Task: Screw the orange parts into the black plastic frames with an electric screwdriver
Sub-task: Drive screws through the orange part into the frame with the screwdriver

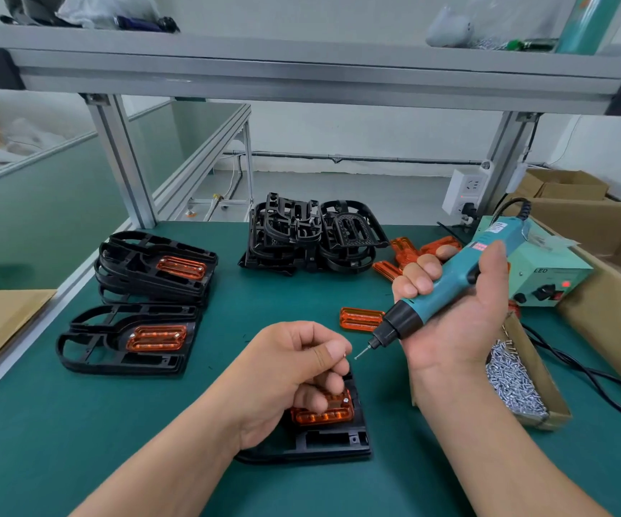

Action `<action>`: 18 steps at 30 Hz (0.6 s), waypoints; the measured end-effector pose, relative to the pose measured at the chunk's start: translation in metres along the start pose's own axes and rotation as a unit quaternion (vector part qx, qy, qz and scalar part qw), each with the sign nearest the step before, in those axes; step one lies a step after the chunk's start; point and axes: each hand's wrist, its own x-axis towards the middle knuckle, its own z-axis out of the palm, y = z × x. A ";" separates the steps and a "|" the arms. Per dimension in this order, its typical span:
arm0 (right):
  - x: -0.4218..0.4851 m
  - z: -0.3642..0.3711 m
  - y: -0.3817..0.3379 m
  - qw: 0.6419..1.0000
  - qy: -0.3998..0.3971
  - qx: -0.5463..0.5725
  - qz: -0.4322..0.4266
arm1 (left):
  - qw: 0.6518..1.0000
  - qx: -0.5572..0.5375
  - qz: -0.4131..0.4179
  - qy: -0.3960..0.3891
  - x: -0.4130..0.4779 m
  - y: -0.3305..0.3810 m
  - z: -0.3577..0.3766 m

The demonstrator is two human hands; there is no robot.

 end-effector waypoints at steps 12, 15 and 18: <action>-0.015 0.020 -0.010 0.997 0.056 -0.041 0.014 | 0.997 -0.061 -0.037 -0.032 -0.002 0.002 0.002; -0.016 0.022 -0.010 0.997 0.058 -0.039 0.013 | 0.997 -0.065 -0.038 -0.025 -0.002 0.003 0.003; -0.017 0.022 -0.010 0.998 0.052 -0.043 0.008 | 0.997 -0.070 -0.041 -0.016 -0.002 0.004 0.003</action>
